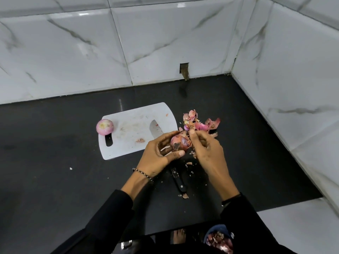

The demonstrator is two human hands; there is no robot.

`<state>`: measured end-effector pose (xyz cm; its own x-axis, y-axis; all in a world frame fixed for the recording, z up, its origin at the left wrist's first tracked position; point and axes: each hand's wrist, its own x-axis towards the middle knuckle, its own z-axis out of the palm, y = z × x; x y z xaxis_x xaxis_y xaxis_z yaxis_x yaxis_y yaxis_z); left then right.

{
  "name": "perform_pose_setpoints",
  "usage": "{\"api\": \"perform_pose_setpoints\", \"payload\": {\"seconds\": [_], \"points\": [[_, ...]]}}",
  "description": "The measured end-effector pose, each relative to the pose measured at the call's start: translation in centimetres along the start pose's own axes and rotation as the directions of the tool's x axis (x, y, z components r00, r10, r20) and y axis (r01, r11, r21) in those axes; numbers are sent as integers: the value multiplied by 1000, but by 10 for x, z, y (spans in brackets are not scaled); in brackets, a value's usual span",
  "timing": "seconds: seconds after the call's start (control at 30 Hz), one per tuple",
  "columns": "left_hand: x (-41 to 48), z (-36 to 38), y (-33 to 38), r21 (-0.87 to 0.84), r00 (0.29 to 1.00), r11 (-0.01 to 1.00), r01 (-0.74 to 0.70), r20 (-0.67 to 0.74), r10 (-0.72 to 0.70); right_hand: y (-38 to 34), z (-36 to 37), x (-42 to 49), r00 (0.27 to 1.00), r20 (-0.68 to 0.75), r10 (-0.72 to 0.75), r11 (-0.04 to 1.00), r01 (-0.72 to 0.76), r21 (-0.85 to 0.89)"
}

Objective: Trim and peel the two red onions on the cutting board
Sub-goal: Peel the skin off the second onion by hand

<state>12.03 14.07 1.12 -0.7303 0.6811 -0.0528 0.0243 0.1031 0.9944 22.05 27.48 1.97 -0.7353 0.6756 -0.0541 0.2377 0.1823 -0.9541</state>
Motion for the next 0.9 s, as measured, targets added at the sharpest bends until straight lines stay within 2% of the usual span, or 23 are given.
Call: {"api": "perform_pose_setpoints", "payload": {"seconds": [0.27, 0.33, 0.5, 0.67, 0.9], "points": [[9, 13, 7, 78, 992, 997, -19, 128, 9, 4, -9, 7, 991, -36, 127, 976, -118, 182], [11, 13, 9, 144, 988, 989, -32, 154, 10, 4, -10, 8, 988, -54, 144, 972, -131, 192], [17, 14, 13, 363, 971, 917, -167, 224, 88, 5, -3, 10, 973, -55, 222, 949, -203, 241], [17, 14, 11, 376, 962, 900, -223, 232, 141, 5, 1, 12, 941, -20, 338, 843, -294, 451], [3, 16, 7, 266, 971, 938, -221, 154, 185, -5, 1, 6, 892, 64, 447, 586, -346, 733]]}}
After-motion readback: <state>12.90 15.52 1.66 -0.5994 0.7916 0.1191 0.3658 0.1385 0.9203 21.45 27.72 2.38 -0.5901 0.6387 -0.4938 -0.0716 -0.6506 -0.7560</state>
